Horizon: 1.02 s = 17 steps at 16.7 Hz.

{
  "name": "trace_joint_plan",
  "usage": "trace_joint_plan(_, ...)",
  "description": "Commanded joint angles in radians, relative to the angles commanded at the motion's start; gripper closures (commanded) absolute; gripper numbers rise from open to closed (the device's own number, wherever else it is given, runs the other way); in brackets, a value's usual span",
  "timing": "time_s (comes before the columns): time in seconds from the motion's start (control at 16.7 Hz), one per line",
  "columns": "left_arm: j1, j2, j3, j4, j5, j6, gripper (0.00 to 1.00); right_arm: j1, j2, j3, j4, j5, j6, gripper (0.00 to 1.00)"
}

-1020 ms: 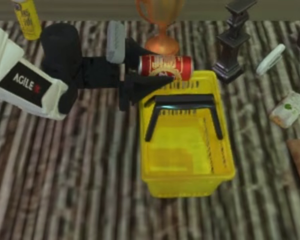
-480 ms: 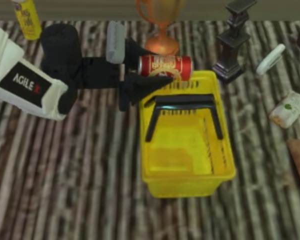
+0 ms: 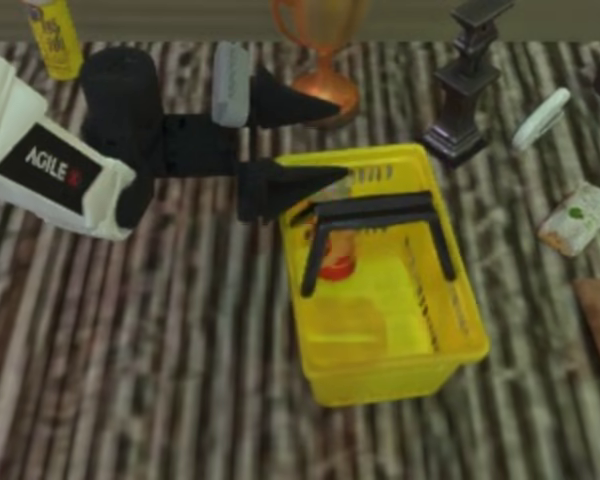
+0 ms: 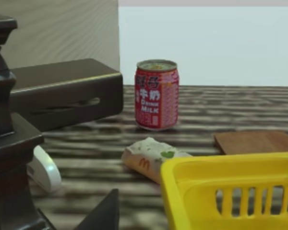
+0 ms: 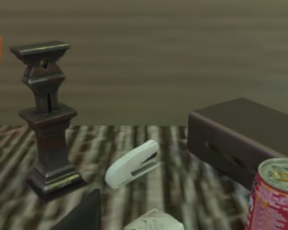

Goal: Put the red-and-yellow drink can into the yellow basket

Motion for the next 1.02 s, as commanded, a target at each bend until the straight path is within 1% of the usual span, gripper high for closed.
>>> trace_joint_plan(0.42, -0.003, -0.003, 0.001, -0.002, -0.002, 0.001, 0.00, 0.000, 0.000, 0.000, 0.000, 0.000, 0.000, 0.00)
trace_joint_plan(0.54, 0.004, -0.033, -0.008, -0.015, -0.022, -0.008, 0.00, 0.014, 0.029, 0.029, -0.026, -0.002, -0.018, 0.00)
trace_joint_plan(0.66, 0.022, -0.105, -0.028, -0.045, -0.066, -0.028, 0.00, 0.043, 0.097, 0.096, -0.083, -0.005, -0.058, 0.00)
trace_joint_plan(0.78, 0.048, -0.217, -0.062, -0.090, -0.132, -0.054, 0.00, 0.084, 0.209, 0.206, -0.170, -0.006, -0.118, 0.00)
trace_joint_plan(0.9, 0.080, -0.371, -0.111, -0.149, -0.216, -0.083, 0.00, 0.132, 0.356, 0.348, -0.276, -0.005, -0.190, 0.00)
trace_joint_plan(1.02, 0.115, -0.559, -0.180, -0.224, -0.316, -0.112, 0.00, 0.186, 0.535, 0.519, -0.400, -0.005, -0.274, 0.00)
